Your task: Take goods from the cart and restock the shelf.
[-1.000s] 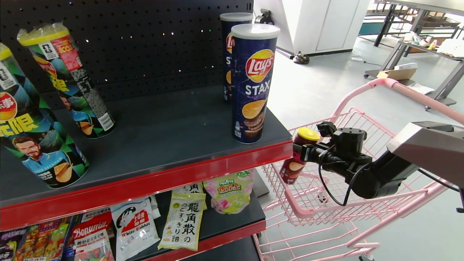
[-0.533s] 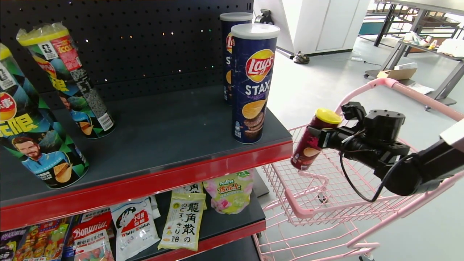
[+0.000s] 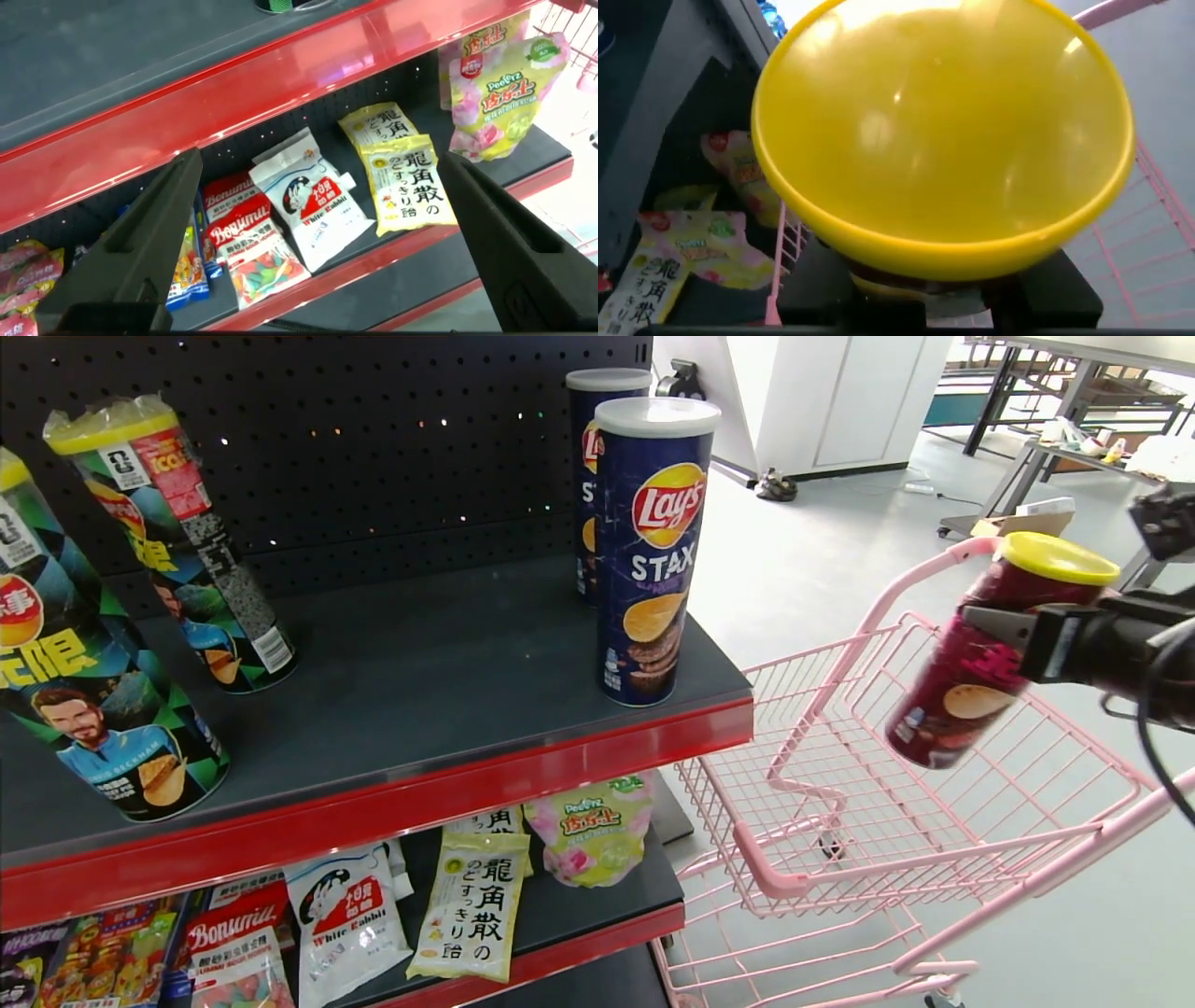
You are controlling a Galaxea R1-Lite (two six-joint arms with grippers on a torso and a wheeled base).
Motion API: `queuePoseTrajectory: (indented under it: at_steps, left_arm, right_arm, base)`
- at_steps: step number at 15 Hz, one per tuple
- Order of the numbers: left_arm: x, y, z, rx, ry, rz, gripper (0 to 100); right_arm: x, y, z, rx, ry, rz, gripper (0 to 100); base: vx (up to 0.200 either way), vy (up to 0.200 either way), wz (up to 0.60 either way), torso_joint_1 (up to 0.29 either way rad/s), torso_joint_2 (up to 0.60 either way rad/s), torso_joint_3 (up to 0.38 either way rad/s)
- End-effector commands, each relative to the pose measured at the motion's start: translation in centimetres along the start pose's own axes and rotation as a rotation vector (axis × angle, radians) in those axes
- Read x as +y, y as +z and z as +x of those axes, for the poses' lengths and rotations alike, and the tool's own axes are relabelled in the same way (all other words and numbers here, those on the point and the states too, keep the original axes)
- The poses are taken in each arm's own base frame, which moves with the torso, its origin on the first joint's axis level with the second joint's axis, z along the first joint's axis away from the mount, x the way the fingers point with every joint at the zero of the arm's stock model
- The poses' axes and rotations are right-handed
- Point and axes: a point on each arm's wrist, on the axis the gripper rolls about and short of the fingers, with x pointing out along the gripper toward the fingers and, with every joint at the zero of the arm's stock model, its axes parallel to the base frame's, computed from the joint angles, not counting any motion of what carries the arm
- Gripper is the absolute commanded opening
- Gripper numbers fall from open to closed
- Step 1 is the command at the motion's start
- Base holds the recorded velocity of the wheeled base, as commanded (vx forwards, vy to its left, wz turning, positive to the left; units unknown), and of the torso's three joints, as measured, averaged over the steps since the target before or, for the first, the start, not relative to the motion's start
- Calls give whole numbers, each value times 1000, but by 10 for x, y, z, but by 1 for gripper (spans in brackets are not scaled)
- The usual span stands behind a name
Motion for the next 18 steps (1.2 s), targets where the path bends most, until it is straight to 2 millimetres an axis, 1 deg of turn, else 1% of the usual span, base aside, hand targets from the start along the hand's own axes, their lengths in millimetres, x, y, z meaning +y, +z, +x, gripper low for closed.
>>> queuePoseTrajectory:
  at_steps: [1, 2, 3, 4, 5, 6, 8, 11, 14, 18]
  left_arm:
    - [-1, -3, -2, -17, -3, 2, 100]
    - [-2, -7, -2, -14, -5, 2, 100]
    - [-2, -7, -2, -14, -5, 2, 100]
    - [-2, -7, -3, -24, -6, 2, 100]
    - [-2, -7, -3, -18, -6, 10, 100]
    - [-2, -7, -2, -13, -7, 34, 100]
    - [-1, -5, -2, -12, -7, 63, 100]
    - [-1, -5, -1, -6, -9, 64, 100]
    - [-1, -5, -1, -1, -8, 64, 100]
    - [-2, -7, -1, -1, -8, 64, 100]
  right_arm:
    - [3, 14, -116, -32, -72, -49, 0]
    - [5, 7, -135, -9, -76, -55, 0]
    - [5, 7, -135, -9, -76, -55, 0]
    - [7, -6, -158, 2, -93, -79, 0]
    - [8, -15, -167, -3, -110, -84, 0]
    - [9, -22, -171, 0, -120, -96, 0]
    - [7, -24, -173, 3, -159, -99, 0]
    - [7, -25, -172, 10, -160, -131, 0]
    - [7, -26, -171, 16, -161, -149, 0]
    - [7, -32, -174, 20, -168, -149, 0]
  base:
    - [0, 0, 0, 0, 0, 0]
    - [0, 0, 0, 0, 0, 0]
    - [0, 0, 0, 0, 0, 0]
    - [0, 0, 0, 0, 0, 0]
    - [0, 0, 0, 0, 0, 0]
    - [0, 0, 0, 0, 0, 0]
    - [0, 0, 0, 0, 0, 0]
    - [0, 0, 0, 0, 0, 0]
    - [-200, 0, 0, 6, 2, 1]
    - [-200, 0, 0, -5, 0, 1]
